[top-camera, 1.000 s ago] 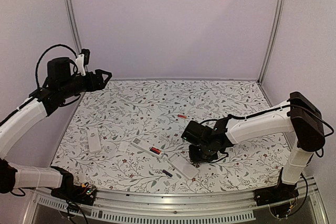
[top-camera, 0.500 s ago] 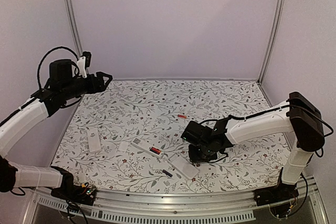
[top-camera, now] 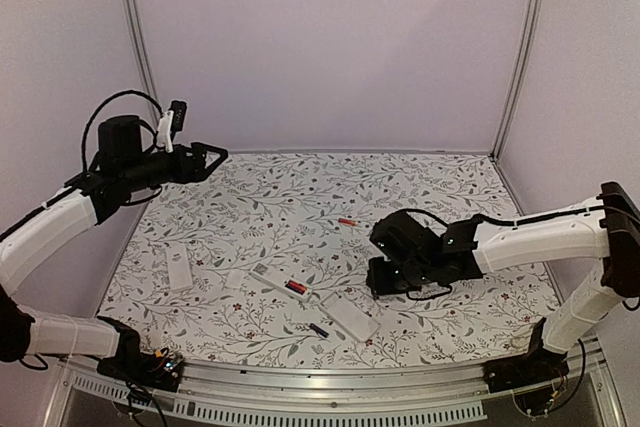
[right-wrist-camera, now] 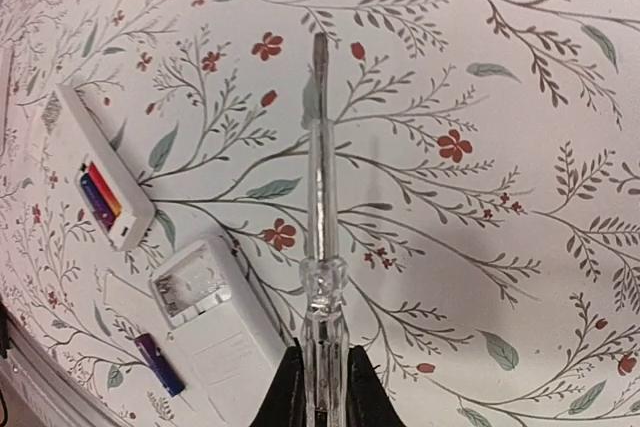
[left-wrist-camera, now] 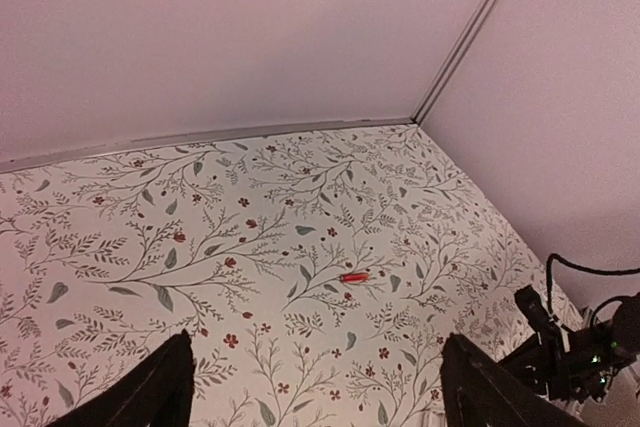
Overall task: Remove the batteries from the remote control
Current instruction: Pick up the screwdriver from the center of the board, then pass from the right arm to the left
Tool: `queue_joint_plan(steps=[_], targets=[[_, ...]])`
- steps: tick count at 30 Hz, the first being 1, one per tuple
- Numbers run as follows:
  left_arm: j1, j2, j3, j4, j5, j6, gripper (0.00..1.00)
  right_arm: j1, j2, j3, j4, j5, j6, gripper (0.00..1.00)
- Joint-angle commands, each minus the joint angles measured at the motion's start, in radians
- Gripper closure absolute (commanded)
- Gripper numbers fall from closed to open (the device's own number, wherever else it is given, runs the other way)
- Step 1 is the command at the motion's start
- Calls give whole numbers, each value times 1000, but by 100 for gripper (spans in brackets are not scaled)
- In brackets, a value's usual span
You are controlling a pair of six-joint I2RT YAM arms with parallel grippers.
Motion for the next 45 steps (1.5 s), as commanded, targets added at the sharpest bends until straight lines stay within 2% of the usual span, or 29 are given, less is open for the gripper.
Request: queue_joint_plan(steps=[1,5,8,13,22,25,29,33,38,45], targets=[[-34,39,-15,76,224,11,16,-8,-127,-44,191,-57,-113,98],[-78,67,-16,137,362,18,16,-5,-190,-59,316,-128,-203,100],[-118,105,-12,159,445,-1,16,5,-194,-25,337,-141,-256,100],[-197,175,-9,164,492,-14,17,16,-124,74,330,-154,-362,100],[-224,302,15,160,541,-72,18,28,6,198,356,-212,-479,100],[-225,331,12,205,589,-112,19,28,37,220,360,-233,-498,100],[-226,352,9,235,616,-136,31,28,69,247,348,-245,-519,100],[-227,362,3,245,612,-148,49,28,87,254,345,-249,-527,100],[-227,390,6,244,610,-165,61,28,101,269,344,-256,-539,100],[-227,393,7,247,603,-169,85,28,117,277,333,-254,-545,100]])
